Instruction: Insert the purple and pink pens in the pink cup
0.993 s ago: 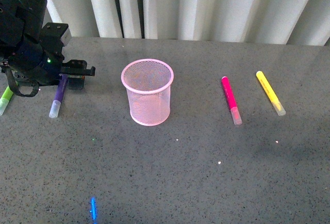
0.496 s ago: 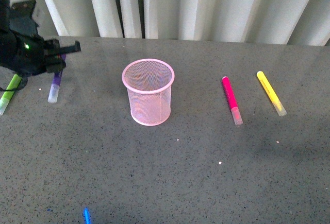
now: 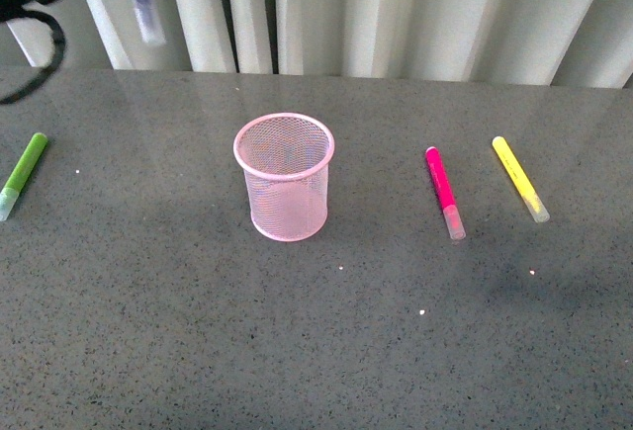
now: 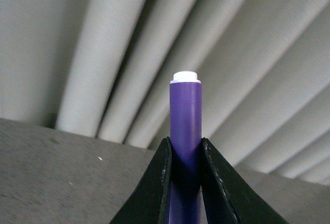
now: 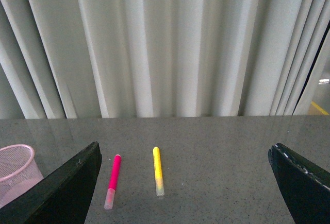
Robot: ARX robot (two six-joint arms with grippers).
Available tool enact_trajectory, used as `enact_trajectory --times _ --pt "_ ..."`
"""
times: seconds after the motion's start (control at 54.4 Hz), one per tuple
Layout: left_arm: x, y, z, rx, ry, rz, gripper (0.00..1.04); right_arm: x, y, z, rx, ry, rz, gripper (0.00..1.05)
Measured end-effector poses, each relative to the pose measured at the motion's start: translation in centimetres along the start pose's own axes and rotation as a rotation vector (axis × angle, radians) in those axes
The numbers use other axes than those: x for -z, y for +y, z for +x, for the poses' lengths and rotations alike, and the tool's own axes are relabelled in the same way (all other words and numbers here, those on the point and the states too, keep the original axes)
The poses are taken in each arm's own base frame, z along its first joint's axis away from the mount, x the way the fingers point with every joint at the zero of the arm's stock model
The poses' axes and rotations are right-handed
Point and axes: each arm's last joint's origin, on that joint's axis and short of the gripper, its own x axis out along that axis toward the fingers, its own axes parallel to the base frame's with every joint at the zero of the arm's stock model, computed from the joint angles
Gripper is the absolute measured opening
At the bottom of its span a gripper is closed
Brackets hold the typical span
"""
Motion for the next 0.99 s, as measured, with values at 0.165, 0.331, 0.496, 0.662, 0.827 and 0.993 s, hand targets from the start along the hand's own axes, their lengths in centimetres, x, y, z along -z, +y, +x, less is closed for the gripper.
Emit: enact_trajectory --times 0.165,0.331,0.496,0.662,0.827,0.993 --pt "3.3 -1.8 -0.4 0.139 0.048 -0.046 0.13 0.0 0.0 0.0 0.000 0.000 0.000 0.98" --pt "5.4 -2.3 0.2 0.171 0.088 -0.113 0.13 0.0 0.0 0.0 0.000 0.000 0.000 0.98" --pt "7.0 -3.2 0.1 0.221 0.130 -0.147 0.13 0.0 0.0 0.0 0.000 0.000 0.000 0.98" --pt "8.1 -3.6 0.3 0.223 0.151 -0.165 0.13 0.0 0.0 0.0 0.000 0.000 0.000 0.98" --pt "8.9 -4.0 1.5 0.218 0.150 -0.166 0.13 0.0 0.0 0.0 0.000 0.000 0.000 0.98" --pt "10.0 -3.8 2.4 0.203 0.167 -0.160 0.13 0.0 0.0 0.0 0.000 0.000 0.000 0.98"
